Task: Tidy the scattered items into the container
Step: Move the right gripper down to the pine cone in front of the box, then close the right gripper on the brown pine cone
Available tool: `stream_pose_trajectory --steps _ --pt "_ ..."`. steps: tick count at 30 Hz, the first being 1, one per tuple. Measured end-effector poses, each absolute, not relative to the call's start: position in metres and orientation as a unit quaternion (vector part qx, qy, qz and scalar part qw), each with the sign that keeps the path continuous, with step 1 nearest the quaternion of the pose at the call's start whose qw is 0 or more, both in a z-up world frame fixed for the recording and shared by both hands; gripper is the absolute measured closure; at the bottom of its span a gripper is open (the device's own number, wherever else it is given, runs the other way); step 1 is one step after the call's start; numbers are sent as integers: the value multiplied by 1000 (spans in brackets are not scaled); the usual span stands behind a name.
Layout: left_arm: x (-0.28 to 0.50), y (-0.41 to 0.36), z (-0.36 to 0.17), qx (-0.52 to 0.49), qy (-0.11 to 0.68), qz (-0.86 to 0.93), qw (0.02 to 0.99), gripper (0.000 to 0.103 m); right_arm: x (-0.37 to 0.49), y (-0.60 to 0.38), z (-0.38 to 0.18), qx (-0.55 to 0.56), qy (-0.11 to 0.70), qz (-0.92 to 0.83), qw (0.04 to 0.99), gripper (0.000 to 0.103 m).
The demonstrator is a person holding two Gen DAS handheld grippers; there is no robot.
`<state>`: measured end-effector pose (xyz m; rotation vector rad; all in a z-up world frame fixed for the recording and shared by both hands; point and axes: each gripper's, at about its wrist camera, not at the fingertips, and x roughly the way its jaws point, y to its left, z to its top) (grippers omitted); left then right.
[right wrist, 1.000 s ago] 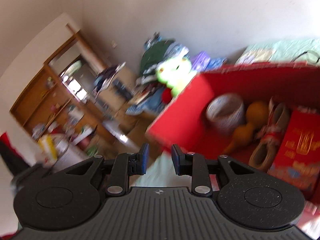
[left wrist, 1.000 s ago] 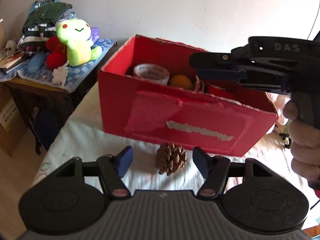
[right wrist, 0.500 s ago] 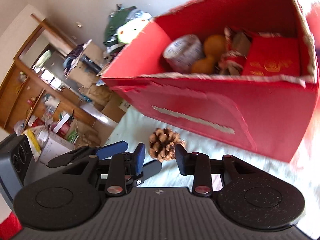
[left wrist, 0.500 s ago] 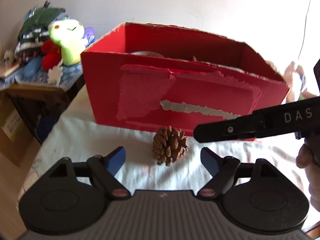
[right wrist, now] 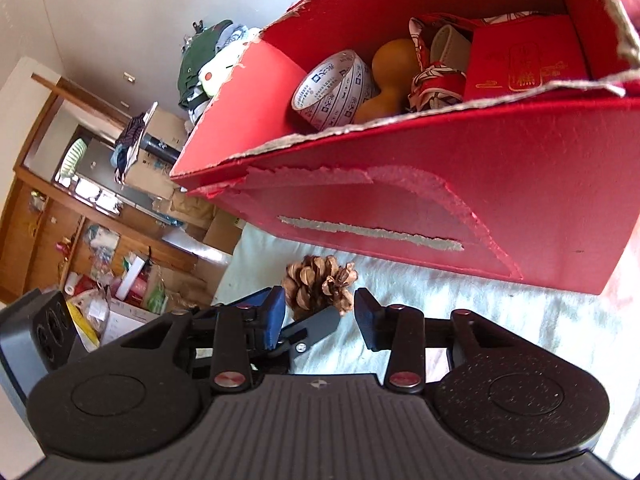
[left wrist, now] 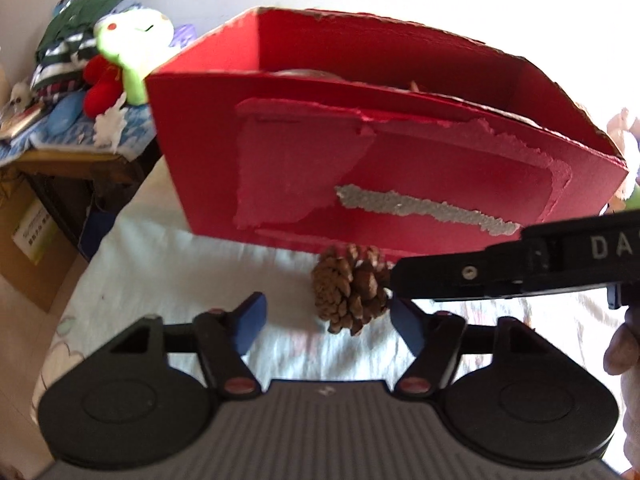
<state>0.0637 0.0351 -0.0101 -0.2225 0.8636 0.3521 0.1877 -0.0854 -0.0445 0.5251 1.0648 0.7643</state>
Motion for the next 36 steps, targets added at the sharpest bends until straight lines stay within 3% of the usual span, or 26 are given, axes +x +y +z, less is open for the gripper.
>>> stream_pose_trajectory --steps 8,17,36 --pt "74 30 -10 -92 414 147 894 50 193 -77 -47 247 489 350 760 58" --pt "78 32 -8 -93 418 137 893 53 200 -83 -58 290 501 335 744 53" --pt "81 -32 5 -40 439 28 897 54 161 -151 -34 234 521 300 764 54"
